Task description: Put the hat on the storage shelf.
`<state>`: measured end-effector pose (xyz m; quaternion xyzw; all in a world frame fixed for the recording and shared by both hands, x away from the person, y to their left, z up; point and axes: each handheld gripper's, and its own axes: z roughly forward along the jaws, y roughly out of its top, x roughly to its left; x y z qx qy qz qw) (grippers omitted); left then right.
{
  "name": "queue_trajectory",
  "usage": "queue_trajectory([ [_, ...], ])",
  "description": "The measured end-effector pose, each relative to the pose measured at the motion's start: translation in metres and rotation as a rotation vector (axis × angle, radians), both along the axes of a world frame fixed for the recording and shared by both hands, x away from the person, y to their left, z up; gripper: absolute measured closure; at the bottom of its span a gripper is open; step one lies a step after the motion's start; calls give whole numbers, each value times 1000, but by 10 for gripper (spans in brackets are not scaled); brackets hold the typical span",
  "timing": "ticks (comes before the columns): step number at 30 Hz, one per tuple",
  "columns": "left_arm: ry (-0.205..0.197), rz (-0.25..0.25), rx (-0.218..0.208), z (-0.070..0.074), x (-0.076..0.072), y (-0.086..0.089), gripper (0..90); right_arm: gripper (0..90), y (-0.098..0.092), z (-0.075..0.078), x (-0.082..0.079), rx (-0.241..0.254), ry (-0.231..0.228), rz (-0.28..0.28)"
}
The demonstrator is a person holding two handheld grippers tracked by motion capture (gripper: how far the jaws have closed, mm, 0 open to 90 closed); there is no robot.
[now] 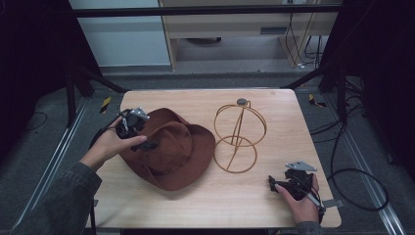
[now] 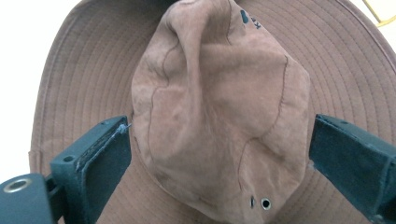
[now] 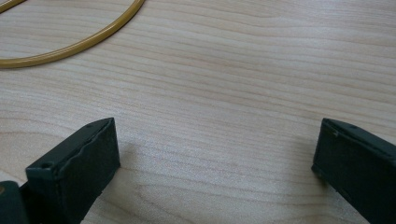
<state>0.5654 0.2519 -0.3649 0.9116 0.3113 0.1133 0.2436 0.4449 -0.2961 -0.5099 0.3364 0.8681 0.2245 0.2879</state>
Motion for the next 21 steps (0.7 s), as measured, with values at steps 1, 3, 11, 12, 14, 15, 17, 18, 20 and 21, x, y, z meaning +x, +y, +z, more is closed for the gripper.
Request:
queue_trajectory([
  [1,-2,0,6,1,2,-2,53,6,0,0,0,1,0,0],
  [3,-3,0,16,3,6,-7,55,6,0,0,0,0,0,0],
  [11,-7,13,42,4,16,-16,62,6,0,0,0,0,0,0],
  [12,-9,13,42,4,17,-16,62,6,0,0,0,0,0,0],
  [14,-5,18,45,2,19,-18,71,6,0,0,0,0,0,0],
  [15,-5,24,47,1,21,-18,78,6,0,0,0,0,0,0],
  [17,2,31,57,-2,23,-20,94,6,0,0,0,0,0,0],
  [18,8,33,59,-4,25,-21,94,6,0,0,0,0,0,0],
  [20,18,31,65,-7,26,-24,125,6,0,0,0,0,0,0],
  [21,19,30,69,-8,27,-25,125,6,0,0,0,0,0,0],
])
